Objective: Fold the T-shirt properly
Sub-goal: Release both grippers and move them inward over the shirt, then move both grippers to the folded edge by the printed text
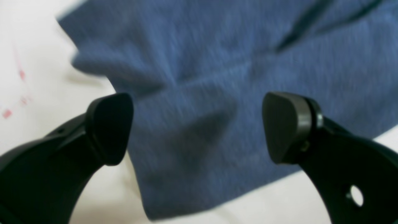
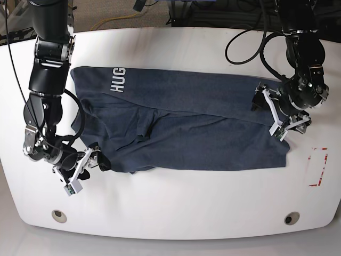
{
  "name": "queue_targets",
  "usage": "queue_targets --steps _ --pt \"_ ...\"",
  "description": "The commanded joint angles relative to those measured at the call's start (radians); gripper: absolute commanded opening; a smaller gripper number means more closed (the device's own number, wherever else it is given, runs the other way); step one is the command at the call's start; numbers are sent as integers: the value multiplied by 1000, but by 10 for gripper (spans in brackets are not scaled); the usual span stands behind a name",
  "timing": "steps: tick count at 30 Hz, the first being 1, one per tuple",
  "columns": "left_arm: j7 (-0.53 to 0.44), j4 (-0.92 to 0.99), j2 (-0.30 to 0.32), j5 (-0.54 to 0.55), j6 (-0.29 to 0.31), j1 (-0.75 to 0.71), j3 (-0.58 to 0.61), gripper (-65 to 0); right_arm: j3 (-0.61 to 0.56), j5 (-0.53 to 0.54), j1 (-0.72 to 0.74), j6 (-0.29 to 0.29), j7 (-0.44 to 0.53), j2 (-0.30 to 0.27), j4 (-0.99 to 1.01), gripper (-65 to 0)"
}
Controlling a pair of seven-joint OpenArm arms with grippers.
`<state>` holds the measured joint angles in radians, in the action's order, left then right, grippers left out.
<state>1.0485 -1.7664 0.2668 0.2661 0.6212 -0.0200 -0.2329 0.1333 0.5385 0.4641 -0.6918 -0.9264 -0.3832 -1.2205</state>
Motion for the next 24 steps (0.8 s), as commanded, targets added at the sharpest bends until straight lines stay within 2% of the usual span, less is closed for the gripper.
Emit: queue_targets --steps 1,7,16,21,24 --pt "-35 -16 15 5 -4 12 -24 -39 24 79 -40 -6 -12 -12 -112 -190" --pt "-87 24 18 -1 -5 -27 -30 -39 61 168 -221 -6 -43 -9 -230 -239" --pt "-119 109 1 3 -5 -24 -20 -39 110 162 -388 -6 -29 22 -262 -241" --pt "-121 185 -7 -1 -5 -28 7 -39 104 33 -423 -6 40 26 -256 -236" --pt "-119 211 -5 -1 -4 -36 13 -39 108 -57 -425 -6 73 51 -201 -239"
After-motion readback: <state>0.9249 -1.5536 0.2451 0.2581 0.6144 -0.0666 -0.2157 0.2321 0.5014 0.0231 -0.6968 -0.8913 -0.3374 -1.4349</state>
